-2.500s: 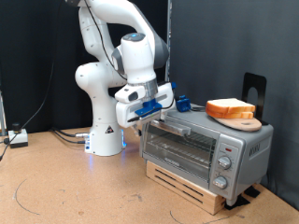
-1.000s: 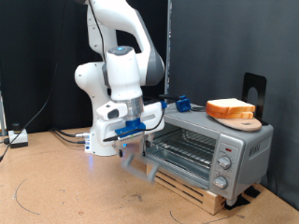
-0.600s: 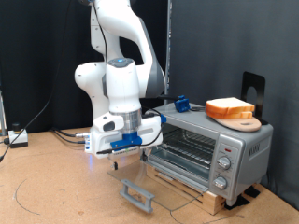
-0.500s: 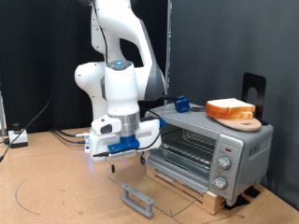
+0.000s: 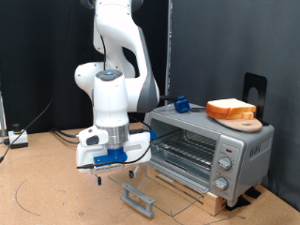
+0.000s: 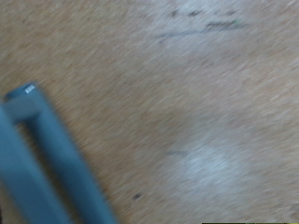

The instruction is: Make a piece of toast with the oven

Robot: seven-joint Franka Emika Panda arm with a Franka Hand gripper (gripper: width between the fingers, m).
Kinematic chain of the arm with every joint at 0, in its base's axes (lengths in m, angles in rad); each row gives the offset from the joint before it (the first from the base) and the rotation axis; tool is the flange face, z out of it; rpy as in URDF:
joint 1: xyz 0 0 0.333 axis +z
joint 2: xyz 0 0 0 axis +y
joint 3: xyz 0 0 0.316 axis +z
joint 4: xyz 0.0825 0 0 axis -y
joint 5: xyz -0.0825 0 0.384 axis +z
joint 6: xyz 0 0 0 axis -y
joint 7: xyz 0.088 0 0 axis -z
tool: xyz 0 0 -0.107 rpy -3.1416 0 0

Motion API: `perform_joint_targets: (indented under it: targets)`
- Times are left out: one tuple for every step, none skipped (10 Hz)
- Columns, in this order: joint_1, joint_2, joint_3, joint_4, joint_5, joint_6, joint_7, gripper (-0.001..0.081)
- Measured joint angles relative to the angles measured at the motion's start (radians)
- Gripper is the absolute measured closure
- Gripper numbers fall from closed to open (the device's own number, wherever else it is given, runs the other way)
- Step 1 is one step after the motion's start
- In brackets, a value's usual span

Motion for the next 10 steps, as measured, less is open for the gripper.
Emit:
perform_joint_targets:
  targets:
    - [-0.008,-0.027,0.001,0.016,0.08,-0.124,-0.109,-0.0001]
    - [-0.022,-0.058,-0.004,0.042,0.137,-0.267,-0.202,-0.0001]
    - [-0.038,-0.085,-0.012,0.07,0.168,-0.409,-0.272,-0.0001]
    - [-0.05,-0.107,-0.024,0.098,0.182,-0.534,-0.324,-0.0001]
    - [-0.06,-0.127,-0.034,0.123,0.19,-0.636,-0.366,-0.0001]
    - [-0.067,-0.15,-0.041,0.139,0.191,-0.702,-0.397,-0.0001]
    - [-0.069,-0.177,-0.046,0.147,0.191,-0.75,-0.414,-0.0001]
    - [-0.07,-0.207,-0.047,0.148,0.188,-0.773,-0.418,-0.0001]
    - [-0.071,-0.244,-0.045,0.143,0.182,-0.768,-0.409,-0.0001]
    - [-0.071,-0.294,-0.044,0.107,0.175,-0.74,-0.399,-0.0001]
